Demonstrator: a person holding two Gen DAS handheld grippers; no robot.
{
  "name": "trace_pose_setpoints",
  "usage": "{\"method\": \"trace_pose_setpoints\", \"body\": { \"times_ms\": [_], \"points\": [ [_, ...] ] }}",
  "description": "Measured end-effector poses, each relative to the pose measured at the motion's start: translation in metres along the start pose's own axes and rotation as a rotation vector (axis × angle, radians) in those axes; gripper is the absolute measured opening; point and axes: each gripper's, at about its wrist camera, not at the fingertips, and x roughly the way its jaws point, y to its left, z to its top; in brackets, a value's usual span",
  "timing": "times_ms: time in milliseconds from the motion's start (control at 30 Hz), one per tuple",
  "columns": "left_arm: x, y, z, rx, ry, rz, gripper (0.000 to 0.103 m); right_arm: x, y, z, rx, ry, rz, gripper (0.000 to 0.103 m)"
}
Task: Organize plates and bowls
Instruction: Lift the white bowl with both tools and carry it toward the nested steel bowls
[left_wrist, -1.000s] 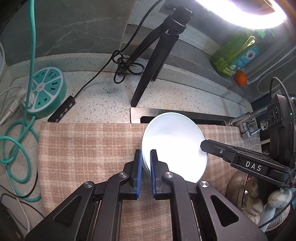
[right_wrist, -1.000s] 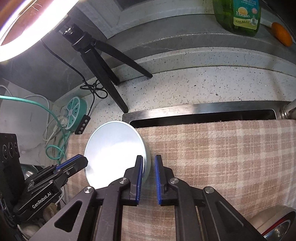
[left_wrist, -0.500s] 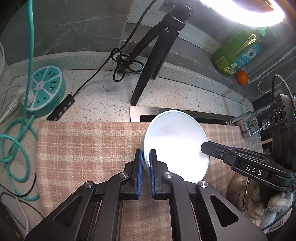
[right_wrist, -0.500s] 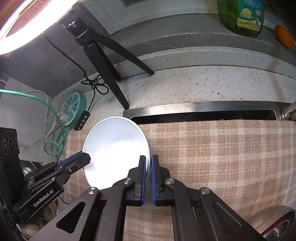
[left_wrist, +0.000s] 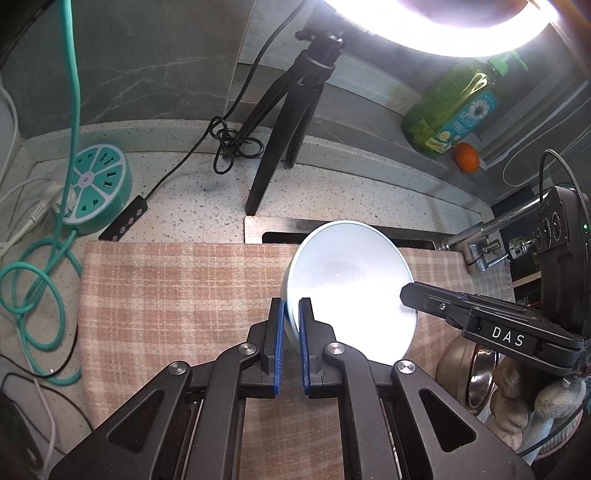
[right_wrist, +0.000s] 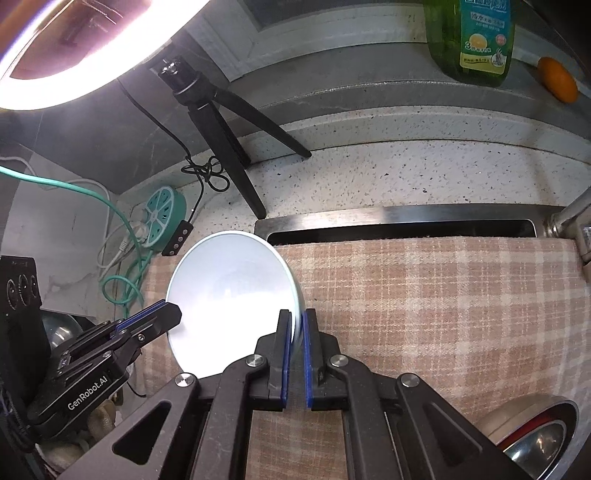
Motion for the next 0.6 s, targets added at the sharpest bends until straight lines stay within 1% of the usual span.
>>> {"method": "trace_pose_setpoints", "body": {
  "times_ms": [233,600],
  "points": [
    [-0.019,-0.018,-0.008,-0.001,-0.034,0.01,0.006,-0.021,-0.002,-0.007,-0.026,-0.01,0.018,0.005],
    [-0.033,-0.051,-0.028,-0.012,-0.06,0.015,0.006,-0.054,-0.018,-0.021,-0.053,-0.024,0.029,0.005]
  ]
}}
